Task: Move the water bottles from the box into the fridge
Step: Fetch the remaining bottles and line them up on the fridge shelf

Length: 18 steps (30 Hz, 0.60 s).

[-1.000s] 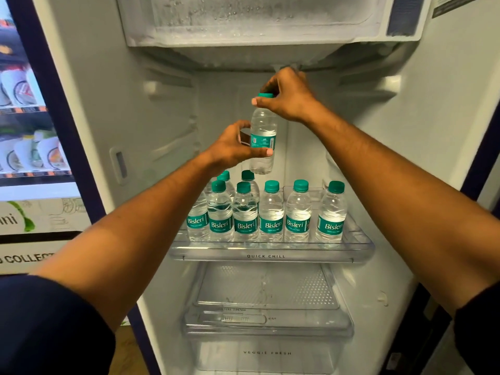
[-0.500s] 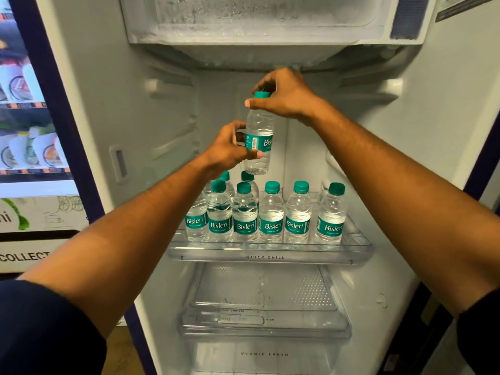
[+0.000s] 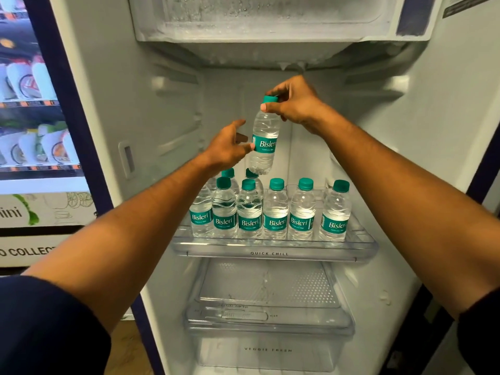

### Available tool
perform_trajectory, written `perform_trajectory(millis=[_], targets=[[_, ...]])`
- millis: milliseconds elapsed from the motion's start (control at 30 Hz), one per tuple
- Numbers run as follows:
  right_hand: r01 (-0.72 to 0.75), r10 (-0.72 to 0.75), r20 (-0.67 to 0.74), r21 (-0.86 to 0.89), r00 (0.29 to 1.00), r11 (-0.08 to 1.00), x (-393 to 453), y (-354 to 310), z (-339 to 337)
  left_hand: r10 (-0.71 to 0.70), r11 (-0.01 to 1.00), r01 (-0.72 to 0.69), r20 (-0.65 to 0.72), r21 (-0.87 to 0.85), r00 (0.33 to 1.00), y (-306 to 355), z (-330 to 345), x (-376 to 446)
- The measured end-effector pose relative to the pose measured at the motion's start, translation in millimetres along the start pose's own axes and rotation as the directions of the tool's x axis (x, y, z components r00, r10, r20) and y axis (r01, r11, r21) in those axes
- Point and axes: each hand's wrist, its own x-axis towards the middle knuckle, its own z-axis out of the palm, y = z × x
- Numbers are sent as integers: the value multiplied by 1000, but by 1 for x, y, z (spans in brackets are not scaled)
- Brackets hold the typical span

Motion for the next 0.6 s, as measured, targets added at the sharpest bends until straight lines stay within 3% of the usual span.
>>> perform_trajectory(millis=[100,200,333,600], targets=[[-6,6,-49,-14,999,1000,-3,0,0,62,934,-60,6,352,998,-7,-1,-1],[-23,21,-115,-11,993,1000,-6,-2,-2,82,851,-123,103,510,991,-12,1,-3],[-28,17,-134,-78,991,997,-10,2,-1,53,782,-178,221,598,974,-16,3,-5],[-113,110,-31,-168,993,979,-26,34,29,-14,763,-202,328,614,945,-17,11,-8]])
